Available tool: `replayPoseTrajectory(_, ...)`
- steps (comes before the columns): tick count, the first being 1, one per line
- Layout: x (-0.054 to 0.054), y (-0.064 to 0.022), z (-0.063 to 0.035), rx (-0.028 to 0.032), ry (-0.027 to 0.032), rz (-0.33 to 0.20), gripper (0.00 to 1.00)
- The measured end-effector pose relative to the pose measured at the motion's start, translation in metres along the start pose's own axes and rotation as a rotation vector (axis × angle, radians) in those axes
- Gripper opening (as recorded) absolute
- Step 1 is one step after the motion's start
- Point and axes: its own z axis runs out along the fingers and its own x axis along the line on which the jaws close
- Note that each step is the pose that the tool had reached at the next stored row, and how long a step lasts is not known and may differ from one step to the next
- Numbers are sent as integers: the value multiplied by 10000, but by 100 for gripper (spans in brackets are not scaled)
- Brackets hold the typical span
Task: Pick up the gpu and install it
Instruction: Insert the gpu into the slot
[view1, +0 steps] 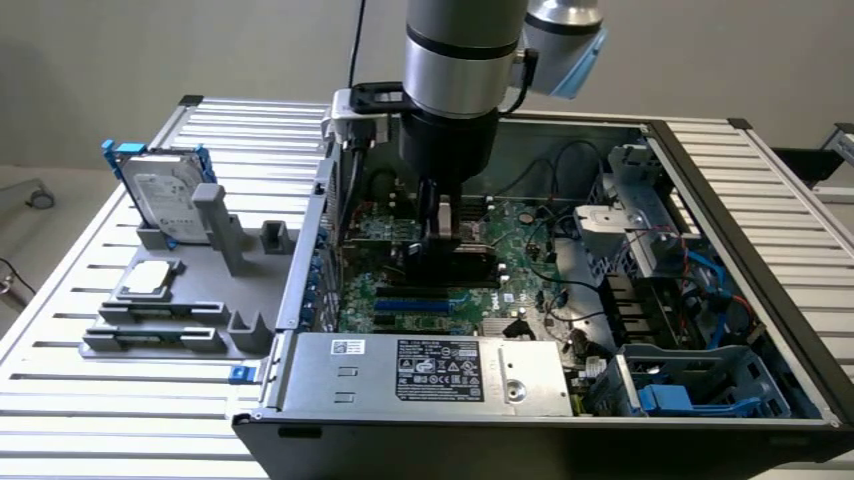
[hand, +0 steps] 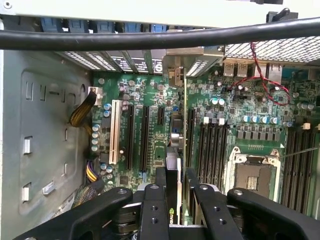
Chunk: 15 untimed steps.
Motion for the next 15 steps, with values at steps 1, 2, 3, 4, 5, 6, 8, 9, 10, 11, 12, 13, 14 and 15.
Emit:
replayPoseTrajectory(1,2,1,18,1,0,17,26)
replayPoseTrajectory(2,4,3,36,1,-1,38,26)
replayPoseTrajectory(3,7,5,56,2,-1,67,26)
replayPoseTrajectory(4,9,7,74,2,-2,101,26)
replayPoseTrajectory(5,11,9,92,3,-2,138,26)
replayPoseTrajectory(6,13,10,110,3,-2,172,26)
replayPoseTrajectory(8,16,10,146,3,-2,209,26)
replayPoseTrajectory(9,16,9,164,3,-3,223,26)
replayPoseTrajectory(10,17,9,183,3,-1,242,26)
replayPoseTrajectory(11,17,9,199,4,-2,266,26)
replayPoseTrajectory(12,18,9,211,4,-3,289,26)
replayPoseTrajectory(13,19,10,218,3,-4,308,26)
replayPoseTrajectory(14,22,11,222,3,-4,325,26)
replayPoseTrajectory(15,24,14,225,4,-4,335,26)
